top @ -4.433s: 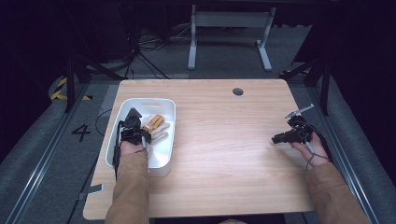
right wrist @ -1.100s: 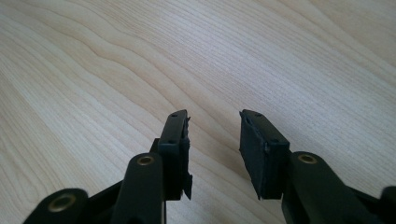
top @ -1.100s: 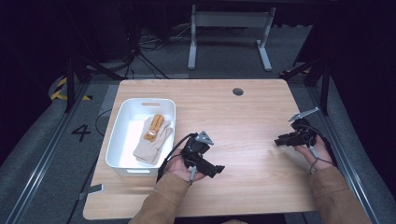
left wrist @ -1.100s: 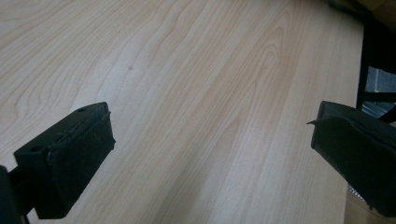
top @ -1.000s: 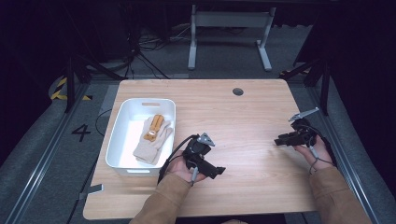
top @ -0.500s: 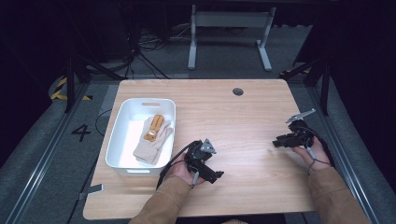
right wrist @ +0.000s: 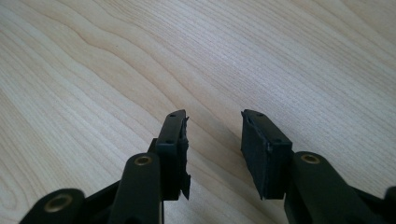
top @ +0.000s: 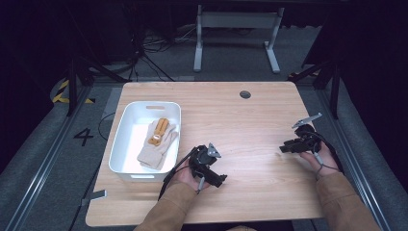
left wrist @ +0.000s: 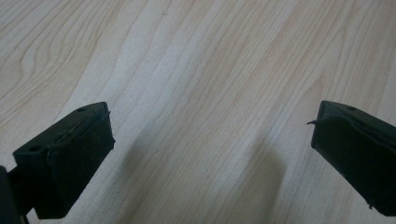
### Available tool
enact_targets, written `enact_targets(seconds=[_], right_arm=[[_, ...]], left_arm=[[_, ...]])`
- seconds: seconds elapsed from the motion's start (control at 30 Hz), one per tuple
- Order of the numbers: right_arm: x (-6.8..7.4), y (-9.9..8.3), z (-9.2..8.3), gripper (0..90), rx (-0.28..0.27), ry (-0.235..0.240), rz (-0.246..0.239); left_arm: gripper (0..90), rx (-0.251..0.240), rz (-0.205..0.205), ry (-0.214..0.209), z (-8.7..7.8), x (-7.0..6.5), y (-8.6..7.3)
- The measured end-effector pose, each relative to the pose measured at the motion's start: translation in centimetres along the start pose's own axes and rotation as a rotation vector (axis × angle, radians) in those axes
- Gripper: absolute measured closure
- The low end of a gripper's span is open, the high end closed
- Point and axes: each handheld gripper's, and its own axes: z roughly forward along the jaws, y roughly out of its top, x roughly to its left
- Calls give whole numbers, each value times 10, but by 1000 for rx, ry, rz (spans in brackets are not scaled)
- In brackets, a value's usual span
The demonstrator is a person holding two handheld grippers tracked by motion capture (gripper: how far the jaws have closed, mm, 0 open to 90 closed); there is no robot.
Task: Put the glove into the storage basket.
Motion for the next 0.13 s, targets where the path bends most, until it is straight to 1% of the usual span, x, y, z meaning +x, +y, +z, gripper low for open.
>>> enact_targets(seconds=[0.07,0.13], right_arm=[[0,0,0,614,-1,-2,2],[1,0,0,614,-1,-1,0]], left_arm=[[0,-3,-1,-2,-1,0,0],[0,-15,-6,-13,-2,-1,0]])
